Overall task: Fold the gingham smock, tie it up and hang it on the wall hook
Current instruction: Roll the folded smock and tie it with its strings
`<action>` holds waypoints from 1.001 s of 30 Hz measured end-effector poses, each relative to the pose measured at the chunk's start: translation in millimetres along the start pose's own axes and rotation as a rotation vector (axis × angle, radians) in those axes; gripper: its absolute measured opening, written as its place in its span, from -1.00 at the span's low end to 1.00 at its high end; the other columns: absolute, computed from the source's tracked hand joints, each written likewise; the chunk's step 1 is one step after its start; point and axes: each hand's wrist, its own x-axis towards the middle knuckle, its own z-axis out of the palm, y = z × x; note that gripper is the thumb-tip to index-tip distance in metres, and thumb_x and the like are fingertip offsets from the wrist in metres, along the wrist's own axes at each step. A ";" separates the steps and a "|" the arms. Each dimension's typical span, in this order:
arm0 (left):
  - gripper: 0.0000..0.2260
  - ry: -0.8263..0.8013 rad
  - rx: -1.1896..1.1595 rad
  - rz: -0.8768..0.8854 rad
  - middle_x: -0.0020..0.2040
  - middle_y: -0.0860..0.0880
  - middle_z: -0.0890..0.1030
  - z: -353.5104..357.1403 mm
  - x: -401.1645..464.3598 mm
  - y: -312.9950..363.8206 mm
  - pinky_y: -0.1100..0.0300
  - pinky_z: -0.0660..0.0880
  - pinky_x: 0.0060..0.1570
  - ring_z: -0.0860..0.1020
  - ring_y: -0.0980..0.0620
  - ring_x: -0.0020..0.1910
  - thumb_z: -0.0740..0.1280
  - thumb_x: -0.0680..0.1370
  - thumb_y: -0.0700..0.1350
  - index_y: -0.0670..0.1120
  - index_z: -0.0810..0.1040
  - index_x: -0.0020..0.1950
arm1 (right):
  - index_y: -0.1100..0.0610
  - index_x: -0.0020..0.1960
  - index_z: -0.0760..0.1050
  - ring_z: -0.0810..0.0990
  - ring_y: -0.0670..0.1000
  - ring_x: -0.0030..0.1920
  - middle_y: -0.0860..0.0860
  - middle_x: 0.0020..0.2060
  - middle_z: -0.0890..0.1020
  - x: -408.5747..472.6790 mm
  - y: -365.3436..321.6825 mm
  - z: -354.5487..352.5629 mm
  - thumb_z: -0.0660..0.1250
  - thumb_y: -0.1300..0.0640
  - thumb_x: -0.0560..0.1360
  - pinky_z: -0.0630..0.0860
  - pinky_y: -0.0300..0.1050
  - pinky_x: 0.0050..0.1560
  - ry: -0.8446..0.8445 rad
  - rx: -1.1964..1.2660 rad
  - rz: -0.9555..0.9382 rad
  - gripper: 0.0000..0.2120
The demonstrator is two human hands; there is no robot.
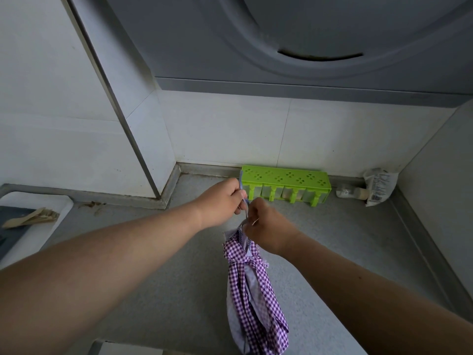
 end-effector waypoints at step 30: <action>-0.93 0.181 0.013 0.168 -0.12 0.02 0.72 1.9 -62.2 48.6 0.17 0.57 -0.02 0.67 0.20 -0.10 0.47 0.60 -0.08 0.01 0.69 -0.09 | 0.20 -0.07 0.62 0.70 0.26 -0.11 0.18 -0.24 0.68 -12.3 -60.2 -62.3 0.45 0.36 0.53 0.65 0.18 0.13 0.204 1.025 0.059 -0.91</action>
